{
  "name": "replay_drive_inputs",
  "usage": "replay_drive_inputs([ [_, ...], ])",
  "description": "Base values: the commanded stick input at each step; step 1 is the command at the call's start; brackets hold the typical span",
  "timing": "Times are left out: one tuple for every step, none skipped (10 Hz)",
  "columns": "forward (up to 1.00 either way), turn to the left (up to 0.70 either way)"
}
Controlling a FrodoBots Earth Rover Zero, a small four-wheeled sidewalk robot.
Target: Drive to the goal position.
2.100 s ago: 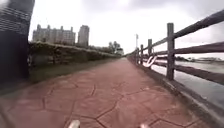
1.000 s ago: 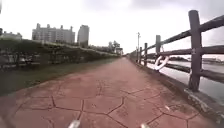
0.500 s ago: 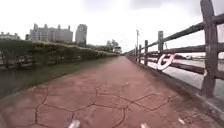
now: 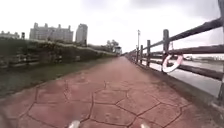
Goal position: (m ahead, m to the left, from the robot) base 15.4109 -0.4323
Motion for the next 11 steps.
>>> replay_drive_inputs([
  [0.70,0.00],
  [0.70,0.00],
  [0.70,0.00],
  [0.70,0.00],
  [0.70,0.00],
  [0.70,0.00],
  [0.70,0.00],
  [0.70,0.00],
  [0.70,0.00],
  [0.70,0.00],
  [0.70,0.00],
])
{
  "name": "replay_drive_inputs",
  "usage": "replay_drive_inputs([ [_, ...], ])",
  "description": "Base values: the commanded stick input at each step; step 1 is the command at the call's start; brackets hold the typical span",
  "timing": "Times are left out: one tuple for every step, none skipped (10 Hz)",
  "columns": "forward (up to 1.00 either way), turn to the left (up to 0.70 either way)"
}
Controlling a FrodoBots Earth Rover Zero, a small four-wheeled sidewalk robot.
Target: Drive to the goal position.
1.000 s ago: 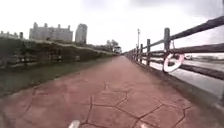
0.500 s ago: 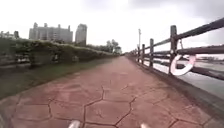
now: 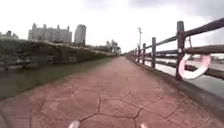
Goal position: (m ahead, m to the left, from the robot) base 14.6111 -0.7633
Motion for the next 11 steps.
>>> replay_drive_inputs([
  [0.70,0.00],
  [0.70,0.00],
  [0.70,0.00],
  [0.70,0.00],
  [0.70,0.00],
  [0.70,0.00],
  [0.70,0.00],
  [0.70,0.00],
  [0.70,0.00],
  [0.70,0.00],
  [0.70,0.00],
])
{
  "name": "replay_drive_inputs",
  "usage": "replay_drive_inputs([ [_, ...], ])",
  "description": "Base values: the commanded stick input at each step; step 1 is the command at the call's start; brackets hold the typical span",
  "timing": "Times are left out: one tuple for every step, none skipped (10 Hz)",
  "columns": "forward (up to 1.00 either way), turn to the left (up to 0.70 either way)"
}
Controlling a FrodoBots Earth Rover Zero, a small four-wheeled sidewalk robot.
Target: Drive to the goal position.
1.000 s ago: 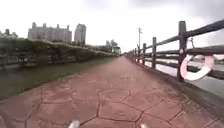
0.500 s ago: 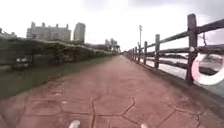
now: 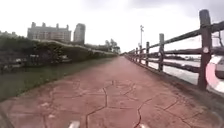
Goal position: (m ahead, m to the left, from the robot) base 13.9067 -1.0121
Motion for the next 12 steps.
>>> replay_drive_inputs([
  [0.70,0.00],
  [0.70,0.00],
  [0.70,0.00],
  [0.70,0.00],
  [0.70,0.00],
  [0.70,0.00],
  [0.70,0.00],
  [0.70,0.00],
  [0.70,0.00],
  [0.70,0.00],
  [0.70,0.00],
  [0.70,0.00],
])
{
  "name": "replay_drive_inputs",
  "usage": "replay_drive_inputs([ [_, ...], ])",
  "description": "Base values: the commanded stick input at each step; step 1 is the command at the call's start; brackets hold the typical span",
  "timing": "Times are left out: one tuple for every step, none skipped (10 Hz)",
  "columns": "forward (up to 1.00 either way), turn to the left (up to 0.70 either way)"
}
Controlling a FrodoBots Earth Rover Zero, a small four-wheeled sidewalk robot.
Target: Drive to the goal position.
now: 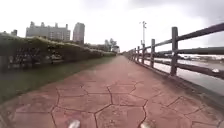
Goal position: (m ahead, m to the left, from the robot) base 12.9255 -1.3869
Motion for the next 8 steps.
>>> replay_drive_inputs([
  [0.70,0.00],
  [0.70,0.00],
  [0.70,0.00],
  [0.70,0.00],
  [0.70,0.00],
  [0.70,0.00],
  [0.70,0.00],
  [0.70,0.00],
])
